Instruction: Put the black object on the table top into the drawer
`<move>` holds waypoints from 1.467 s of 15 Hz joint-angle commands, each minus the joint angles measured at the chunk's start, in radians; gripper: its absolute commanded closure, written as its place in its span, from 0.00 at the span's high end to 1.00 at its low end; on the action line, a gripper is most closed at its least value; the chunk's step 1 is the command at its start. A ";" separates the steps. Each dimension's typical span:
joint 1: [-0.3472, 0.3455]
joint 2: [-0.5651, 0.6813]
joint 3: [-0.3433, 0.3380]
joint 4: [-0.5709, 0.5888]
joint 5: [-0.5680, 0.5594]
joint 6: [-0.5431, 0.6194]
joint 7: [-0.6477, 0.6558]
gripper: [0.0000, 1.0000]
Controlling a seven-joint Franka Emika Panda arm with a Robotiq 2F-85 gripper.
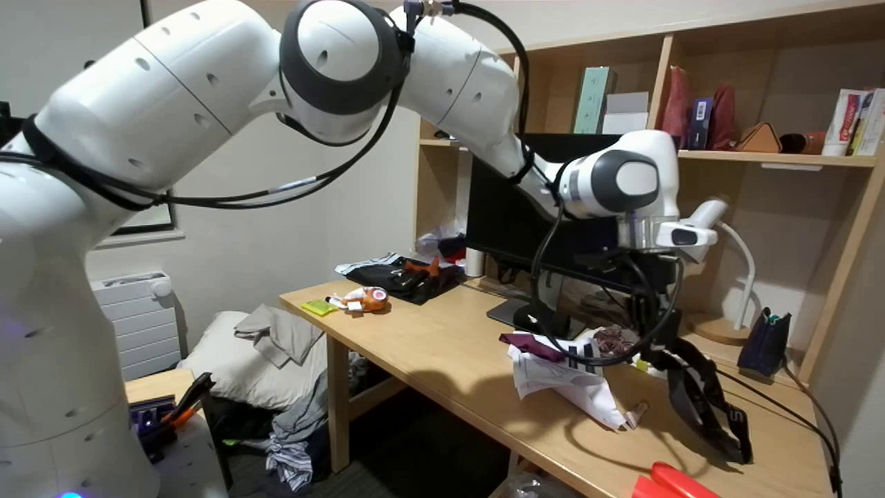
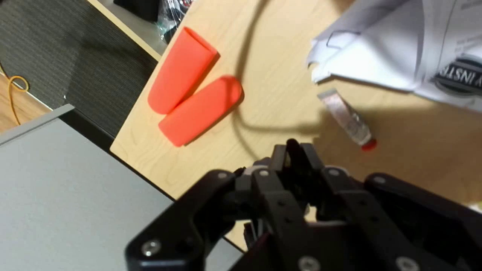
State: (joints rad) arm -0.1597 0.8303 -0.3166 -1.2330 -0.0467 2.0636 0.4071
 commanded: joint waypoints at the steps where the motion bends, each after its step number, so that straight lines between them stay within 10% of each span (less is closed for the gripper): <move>1: 0.039 -0.112 0.009 -0.169 -0.082 0.044 -0.062 0.09; 8: 0.041 -0.068 0.014 -0.114 -0.089 -0.020 -0.029 0.09; 22: -0.087 -0.522 0.023 -0.878 -0.268 0.463 -0.530 0.08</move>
State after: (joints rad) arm -0.2043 0.4551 -0.3178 -1.9167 -0.2869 2.3900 -0.0024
